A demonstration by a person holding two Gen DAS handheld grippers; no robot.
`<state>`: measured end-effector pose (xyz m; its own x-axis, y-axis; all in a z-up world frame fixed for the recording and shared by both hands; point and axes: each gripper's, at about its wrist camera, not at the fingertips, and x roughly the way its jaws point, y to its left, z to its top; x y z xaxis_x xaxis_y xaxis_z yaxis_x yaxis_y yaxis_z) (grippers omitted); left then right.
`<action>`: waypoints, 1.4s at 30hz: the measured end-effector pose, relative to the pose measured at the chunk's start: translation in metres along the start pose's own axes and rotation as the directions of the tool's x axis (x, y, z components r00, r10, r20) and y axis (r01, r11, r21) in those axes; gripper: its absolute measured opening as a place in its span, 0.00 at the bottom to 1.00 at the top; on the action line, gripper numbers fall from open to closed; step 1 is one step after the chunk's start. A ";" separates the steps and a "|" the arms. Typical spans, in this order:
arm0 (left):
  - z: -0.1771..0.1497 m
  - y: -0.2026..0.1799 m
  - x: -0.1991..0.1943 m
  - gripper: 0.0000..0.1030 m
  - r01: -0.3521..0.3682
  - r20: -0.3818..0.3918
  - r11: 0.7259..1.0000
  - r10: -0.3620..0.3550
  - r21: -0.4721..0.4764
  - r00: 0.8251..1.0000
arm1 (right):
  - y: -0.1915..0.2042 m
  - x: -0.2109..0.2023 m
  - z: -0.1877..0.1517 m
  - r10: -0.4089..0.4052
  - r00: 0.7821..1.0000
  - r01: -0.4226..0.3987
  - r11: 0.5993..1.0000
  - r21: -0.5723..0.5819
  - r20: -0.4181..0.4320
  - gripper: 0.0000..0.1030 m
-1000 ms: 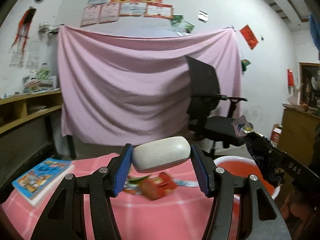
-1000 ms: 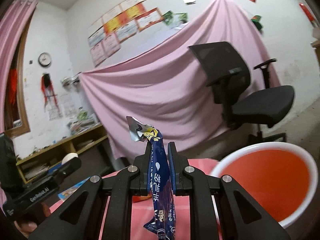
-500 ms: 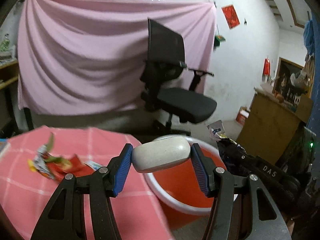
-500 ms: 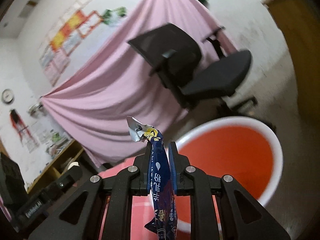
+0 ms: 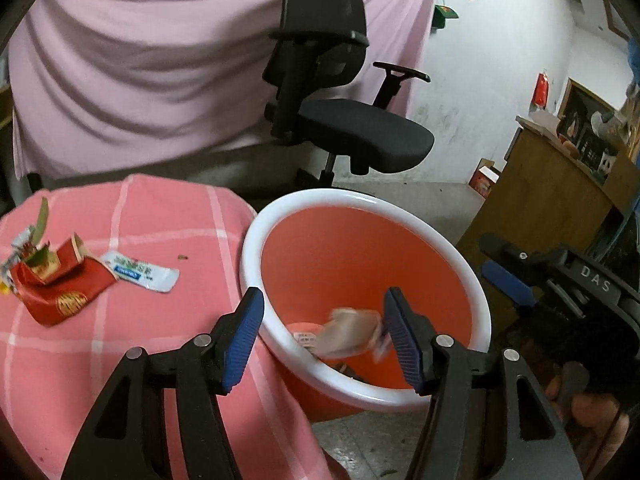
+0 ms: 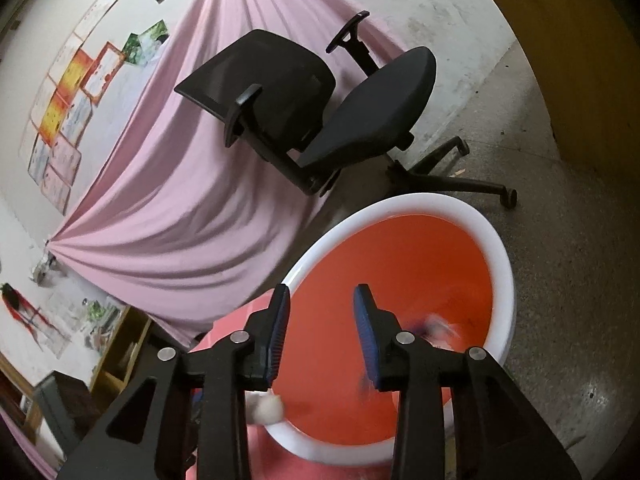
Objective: Collect trash
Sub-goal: 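Open both tools over the bucket to drop the soap and wrapper, then move both open tools back toward the red packet on the table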
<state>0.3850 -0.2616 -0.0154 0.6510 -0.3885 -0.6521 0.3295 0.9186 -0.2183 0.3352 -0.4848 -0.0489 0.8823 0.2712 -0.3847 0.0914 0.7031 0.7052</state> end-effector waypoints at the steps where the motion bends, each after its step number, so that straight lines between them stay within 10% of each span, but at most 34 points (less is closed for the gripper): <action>1: 0.001 0.002 0.000 0.55 0.001 -0.003 1.000 -0.001 -0.014 1.000 | 0.000 0.001 0.001 -0.002 1.000 0.002 1.000 0.001 -0.001 0.36; 9: 0.005 0.018 -0.017 0.55 -0.026 0.044 0.997 0.029 -0.068 0.999 | 0.011 0.002 0.003 -0.021 1.000 0.021 0.999 -0.049 -0.001 0.41; 13: 0.010 0.032 -0.048 0.68 -0.065 0.137 0.995 0.076 -0.078 0.988 | 0.032 -0.004 0.000 -0.028 0.998 0.035 0.990 -0.138 0.048 0.68; 19: 0.011 0.060 -0.092 0.84 -0.105 0.260 0.988 0.130 -0.109 0.957 | 0.068 -0.020 -0.009 0.029 0.985 0.014 0.969 -0.247 0.169 0.82; 23: 0.003 0.087 -0.130 0.98 -0.100 0.380 0.980 0.159 -0.170 0.911 | 0.093 -0.032 -0.020 0.118 0.960 -0.035 0.950 -0.312 0.252 1.00; 42: -0.050 0.165 -0.204 0.98 -0.372 0.563 0.909 0.409 -0.187 0.718 | 0.181 -0.017 -0.087 0.297 0.904 -0.083 0.829 -0.553 0.308 1.00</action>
<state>0.2724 -0.0271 0.0455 0.9873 0.0562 -0.1488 -0.0705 0.9932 -0.0923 0.2969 -0.3047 0.0339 0.9669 0.2512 0.0450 -0.2533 0.9238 0.2869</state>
